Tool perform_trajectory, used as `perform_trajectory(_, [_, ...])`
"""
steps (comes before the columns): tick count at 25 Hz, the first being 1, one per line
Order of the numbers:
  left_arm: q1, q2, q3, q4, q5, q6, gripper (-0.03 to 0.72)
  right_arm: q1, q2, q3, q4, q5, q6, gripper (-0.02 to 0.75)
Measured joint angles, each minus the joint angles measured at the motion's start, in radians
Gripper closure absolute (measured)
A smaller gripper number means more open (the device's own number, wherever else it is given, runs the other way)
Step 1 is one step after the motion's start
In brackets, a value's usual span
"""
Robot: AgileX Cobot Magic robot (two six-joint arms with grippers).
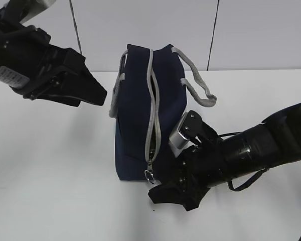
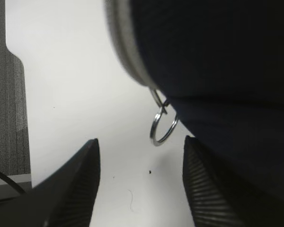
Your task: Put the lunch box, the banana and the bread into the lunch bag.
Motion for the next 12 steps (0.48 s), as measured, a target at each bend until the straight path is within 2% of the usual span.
perform_trajectory(7, [0.000,0.000,0.000,0.000,0.001,0.000,0.254,0.001,0.037,-0.019,0.040,0.010,-0.009,0.349])
perform_trajectory(12, [0.000,0.000,0.000,0.000,0.001,0.000,0.254,0.002,0.041,-0.021,0.088,0.012,-0.017,0.473])
